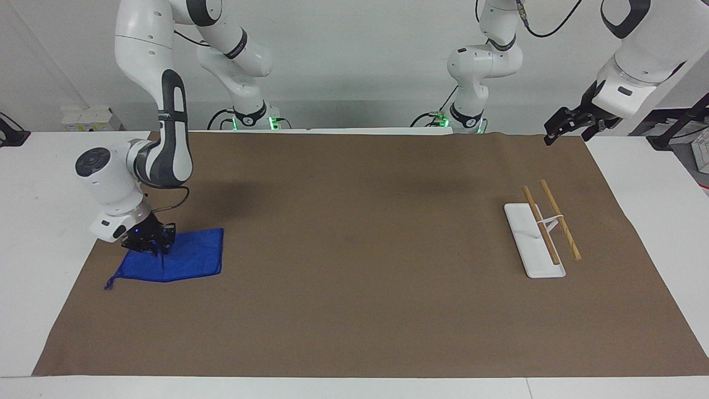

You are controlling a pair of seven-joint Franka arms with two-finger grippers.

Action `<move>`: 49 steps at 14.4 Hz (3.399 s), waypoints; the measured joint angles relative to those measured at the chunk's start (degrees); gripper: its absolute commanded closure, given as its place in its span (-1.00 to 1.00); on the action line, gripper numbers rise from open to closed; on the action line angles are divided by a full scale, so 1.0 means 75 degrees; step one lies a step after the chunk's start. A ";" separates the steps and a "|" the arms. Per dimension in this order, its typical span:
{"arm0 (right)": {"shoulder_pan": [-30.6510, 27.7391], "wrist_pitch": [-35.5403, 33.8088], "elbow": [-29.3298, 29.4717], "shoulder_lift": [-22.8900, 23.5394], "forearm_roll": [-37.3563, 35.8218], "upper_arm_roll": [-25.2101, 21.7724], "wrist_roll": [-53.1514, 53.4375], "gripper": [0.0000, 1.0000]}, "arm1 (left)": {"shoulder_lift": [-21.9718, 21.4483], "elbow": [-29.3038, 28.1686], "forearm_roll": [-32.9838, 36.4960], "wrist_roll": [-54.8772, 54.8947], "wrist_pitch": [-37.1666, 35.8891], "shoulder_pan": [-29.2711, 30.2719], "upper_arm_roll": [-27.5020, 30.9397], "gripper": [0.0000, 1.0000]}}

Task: Right arm passes towel to left arm to hang
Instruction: 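Lift the blue towel with the right gripper toward the wooden rack, then hold the towel out with the right gripper while the left gripper approaches, then grasp the towel with the left gripper while the right gripper releases it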

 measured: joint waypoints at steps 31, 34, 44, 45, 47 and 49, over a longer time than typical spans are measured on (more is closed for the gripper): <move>0.0777 -0.1238 0.2282 -0.1044 0.4466 0.6329 1.5162 1.00 | -0.0310 -0.2178 -0.1707 -0.9506 0.3178 -0.0617 -0.0102 -0.99; 0.0775 -0.1238 0.2388 -0.1006 0.4477 0.6401 1.5193 1.00 | -0.0424 -0.2598 -0.1748 -1.1806 0.3809 -0.1150 -0.0115 -0.99; 0.0789 -0.1238 0.2552 -0.0907 0.4485 0.6544 1.5248 1.00 | -0.1215 -0.4012 -0.1758 -1.3490 0.4669 -0.2519 -0.0154 -0.97; 0.0789 -0.1238 0.2557 -0.0905 0.4485 0.6544 1.5248 1.00 | -0.1215 -0.4075 -0.1759 -1.3575 0.4816 -0.2601 -0.0155 -0.85; 0.0789 -0.1238 0.2564 -0.0897 0.4485 0.6544 1.5248 1.00 | -0.1214 -0.4183 -0.1801 -1.3646 0.5053 -0.2685 -0.0155 -0.38; 0.0789 -0.1238 0.2570 -0.0891 0.4485 0.6544 1.5248 1.00 | -0.1196 -0.4244 -0.1944 -1.3670 0.5314 -0.2694 -0.0149 0.19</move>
